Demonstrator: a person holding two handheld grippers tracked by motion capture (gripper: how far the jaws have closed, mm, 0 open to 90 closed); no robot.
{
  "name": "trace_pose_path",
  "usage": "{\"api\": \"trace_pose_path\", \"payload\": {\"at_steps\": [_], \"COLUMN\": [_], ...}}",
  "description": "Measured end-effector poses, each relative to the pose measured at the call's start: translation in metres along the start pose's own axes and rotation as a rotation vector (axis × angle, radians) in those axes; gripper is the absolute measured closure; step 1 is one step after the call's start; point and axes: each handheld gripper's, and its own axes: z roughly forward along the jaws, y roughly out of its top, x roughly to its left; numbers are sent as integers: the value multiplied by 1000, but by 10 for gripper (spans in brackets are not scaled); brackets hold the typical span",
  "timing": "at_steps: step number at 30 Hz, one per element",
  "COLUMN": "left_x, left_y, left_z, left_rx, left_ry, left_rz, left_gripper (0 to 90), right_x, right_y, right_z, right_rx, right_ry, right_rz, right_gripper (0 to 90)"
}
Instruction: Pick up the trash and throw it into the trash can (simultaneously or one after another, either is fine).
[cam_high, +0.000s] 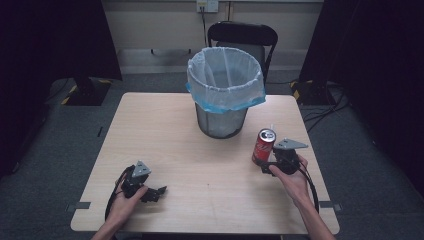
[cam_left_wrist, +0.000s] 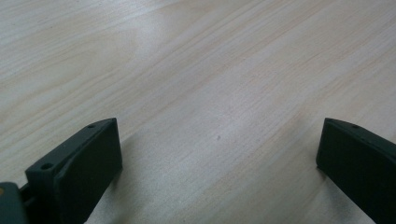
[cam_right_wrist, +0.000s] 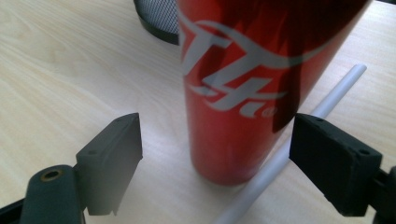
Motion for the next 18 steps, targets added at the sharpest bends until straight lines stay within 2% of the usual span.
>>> {"api": "trace_pose_path", "payload": {"at_steps": [4,5,12,18], "left_x": [0,0,0,0], "left_y": [0,0,0,0], "left_z": [0,0,0,0], "left_rx": [0,0,0,0], "left_ry": [0,-1,0,-1], "left_rz": [0,-1,0,-1], "left_gripper": [0,0,0,0], "right_x": [-2,-5,-11,-11], "right_y": [1,-1,-5,-5], "right_z": [6,12,27,32], "right_rx": [-11,0,21,-6], "right_ry": [-13,-13,-5,-3], "right_rz": [-17,2,17,7], "right_gripper": [173,173,184,212]}}
